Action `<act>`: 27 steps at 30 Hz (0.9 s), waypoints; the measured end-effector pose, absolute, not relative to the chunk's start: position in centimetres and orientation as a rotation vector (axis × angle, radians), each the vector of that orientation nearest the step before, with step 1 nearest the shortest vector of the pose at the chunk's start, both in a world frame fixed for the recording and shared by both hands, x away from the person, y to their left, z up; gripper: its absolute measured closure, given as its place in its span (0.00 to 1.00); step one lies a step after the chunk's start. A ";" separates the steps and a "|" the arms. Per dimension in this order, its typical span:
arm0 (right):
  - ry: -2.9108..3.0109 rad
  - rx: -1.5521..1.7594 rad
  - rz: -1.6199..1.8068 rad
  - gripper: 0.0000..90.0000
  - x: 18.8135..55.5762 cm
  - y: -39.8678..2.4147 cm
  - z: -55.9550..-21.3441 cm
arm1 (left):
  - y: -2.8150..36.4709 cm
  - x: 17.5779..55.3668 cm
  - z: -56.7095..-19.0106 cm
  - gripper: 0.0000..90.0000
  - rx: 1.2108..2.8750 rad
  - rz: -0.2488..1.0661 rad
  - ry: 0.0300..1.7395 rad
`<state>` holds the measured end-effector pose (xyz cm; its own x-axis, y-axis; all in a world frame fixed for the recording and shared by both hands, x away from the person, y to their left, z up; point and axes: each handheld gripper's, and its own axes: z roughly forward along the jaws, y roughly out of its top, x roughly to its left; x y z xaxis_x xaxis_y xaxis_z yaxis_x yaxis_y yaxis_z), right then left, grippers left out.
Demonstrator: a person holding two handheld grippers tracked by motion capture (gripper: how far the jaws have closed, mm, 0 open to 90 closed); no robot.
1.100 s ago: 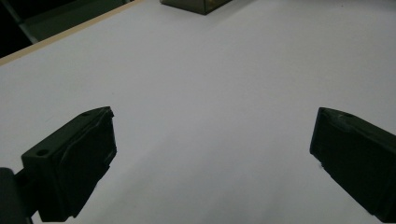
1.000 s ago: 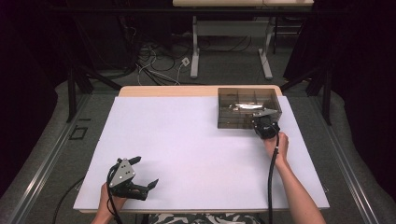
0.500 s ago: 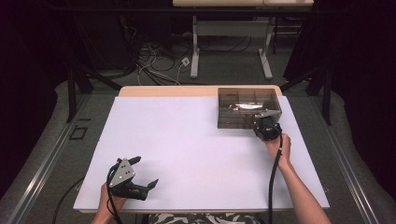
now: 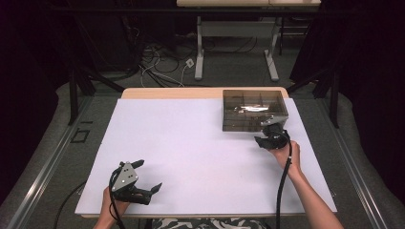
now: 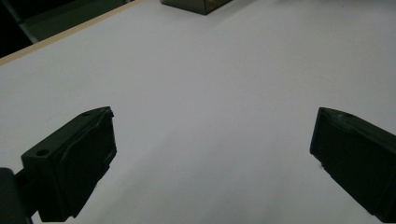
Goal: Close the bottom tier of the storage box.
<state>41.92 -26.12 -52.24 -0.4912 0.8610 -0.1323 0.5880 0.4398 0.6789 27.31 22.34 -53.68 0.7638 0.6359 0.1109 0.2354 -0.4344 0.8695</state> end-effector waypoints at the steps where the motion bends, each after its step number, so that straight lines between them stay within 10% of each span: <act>1: 2.232 1.219 0.787 0.55 41.7 -26.1 -52.2 | 22.3 27.3 -53.7 0.00 2.014 0.535 0.655; 27: 2.325 1.141 0.960 0.08 36.0 -26.5 -50.9 | 22.3 27.3 -53.7 0.00 2.013 0.536 0.655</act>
